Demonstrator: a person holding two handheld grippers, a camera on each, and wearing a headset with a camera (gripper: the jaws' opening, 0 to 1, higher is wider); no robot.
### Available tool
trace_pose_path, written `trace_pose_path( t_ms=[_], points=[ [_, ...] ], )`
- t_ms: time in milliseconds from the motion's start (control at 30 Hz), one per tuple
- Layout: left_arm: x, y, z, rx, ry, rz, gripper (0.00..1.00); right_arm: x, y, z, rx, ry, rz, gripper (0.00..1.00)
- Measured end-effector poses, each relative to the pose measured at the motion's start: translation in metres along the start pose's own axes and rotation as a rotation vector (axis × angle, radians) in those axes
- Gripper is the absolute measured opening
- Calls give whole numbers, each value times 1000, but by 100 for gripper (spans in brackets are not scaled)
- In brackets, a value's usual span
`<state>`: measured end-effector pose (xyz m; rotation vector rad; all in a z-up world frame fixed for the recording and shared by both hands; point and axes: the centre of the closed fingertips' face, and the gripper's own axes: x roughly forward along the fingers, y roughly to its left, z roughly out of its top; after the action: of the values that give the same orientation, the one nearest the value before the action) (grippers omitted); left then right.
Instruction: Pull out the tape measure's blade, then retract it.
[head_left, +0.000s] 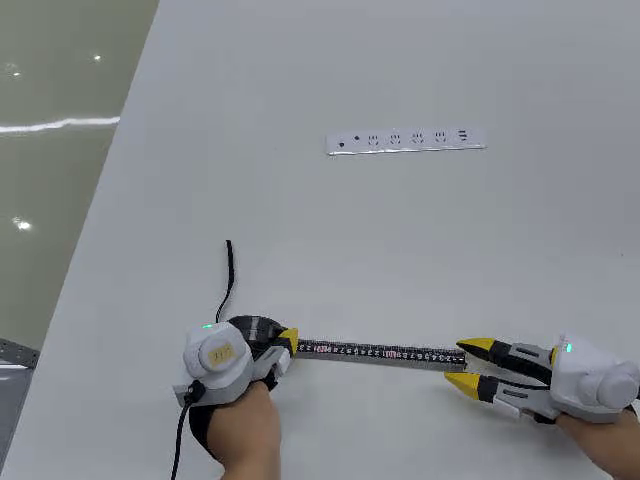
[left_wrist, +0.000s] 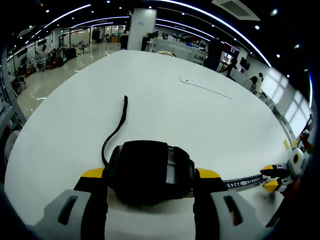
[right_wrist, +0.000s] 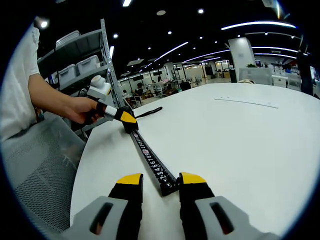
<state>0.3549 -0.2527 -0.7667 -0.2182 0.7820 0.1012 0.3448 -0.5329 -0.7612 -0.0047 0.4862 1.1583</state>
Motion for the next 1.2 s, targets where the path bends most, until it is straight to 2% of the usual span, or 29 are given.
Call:
trace_pose_path(
  t_ms=[367, 567, 933, 1200],
  points=[
    [0, 0, 0, 2, 0, 0, 67, 0, -4, -5, -3, 13, 12, 22],
    [0, -1, 0, 1, 3, 1, 67, 1, -9, -10, -31, 30, -4, 16],
    [0, -1, 0, 0, 5, -1, 67, 1, -8, -11, -52, 20, -2, 14],
    [0, -1, 0, 1, 5, 0, 67, 1, -8, -10, -40, 8, -7, 14]
  ],
)
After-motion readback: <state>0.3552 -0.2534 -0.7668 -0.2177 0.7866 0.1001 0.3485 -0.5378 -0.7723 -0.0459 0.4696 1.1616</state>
